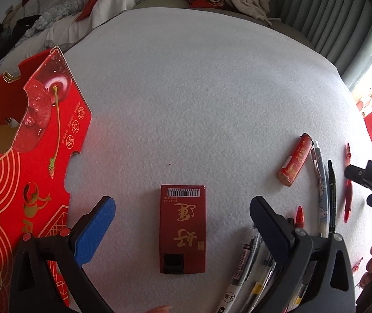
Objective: Organize rigid objects
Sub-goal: 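Move the left tool to the small red box while the right tool approaches the pink pen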
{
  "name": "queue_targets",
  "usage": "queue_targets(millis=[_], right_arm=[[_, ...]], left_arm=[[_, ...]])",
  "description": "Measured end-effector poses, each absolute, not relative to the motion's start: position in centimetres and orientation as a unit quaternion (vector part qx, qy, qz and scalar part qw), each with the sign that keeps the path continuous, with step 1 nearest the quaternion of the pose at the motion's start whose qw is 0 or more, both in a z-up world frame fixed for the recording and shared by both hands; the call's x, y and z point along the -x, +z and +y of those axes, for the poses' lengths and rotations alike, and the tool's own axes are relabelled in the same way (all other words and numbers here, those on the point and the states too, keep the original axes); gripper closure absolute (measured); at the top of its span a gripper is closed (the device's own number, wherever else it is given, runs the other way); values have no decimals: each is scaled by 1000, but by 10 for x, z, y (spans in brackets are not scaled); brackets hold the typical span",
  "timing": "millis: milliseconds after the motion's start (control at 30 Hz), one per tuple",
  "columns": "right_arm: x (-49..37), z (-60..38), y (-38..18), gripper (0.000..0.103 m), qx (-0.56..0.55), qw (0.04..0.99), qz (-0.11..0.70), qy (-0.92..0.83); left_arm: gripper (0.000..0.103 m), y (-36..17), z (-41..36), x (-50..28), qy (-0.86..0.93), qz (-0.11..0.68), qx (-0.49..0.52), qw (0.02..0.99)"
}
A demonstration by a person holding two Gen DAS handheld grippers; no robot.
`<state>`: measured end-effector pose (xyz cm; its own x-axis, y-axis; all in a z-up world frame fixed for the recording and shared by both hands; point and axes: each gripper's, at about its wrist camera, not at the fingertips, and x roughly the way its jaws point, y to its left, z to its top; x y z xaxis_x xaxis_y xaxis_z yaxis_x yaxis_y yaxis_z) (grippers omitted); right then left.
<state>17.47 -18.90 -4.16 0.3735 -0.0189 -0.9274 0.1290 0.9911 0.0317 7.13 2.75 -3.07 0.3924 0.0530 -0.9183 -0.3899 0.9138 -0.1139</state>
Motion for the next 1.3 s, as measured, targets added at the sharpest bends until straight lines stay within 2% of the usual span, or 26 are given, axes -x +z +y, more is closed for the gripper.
queue_targets(millis=[233, 1133, 1233, 1300], right_arm=[[-177, -166, -45, 0, -4, 825, 563, -57], [-167, -168, -41, 1, 7, 836, 548, -32], [-163, -162, -38, 10, 16, 839, 544, -19], [-160, -156, -36, 23, 24, 840, 542, -7]], left_arm=[[0, -37, 29, -78, 140, 542, 153, 814], [0, -42, 14, -63, 180, 514, 121, 830], [1, -42, 14, -63, 179, 515, 122, 829], [1, -42, 17, -64, 178, 518, 122, 828]])
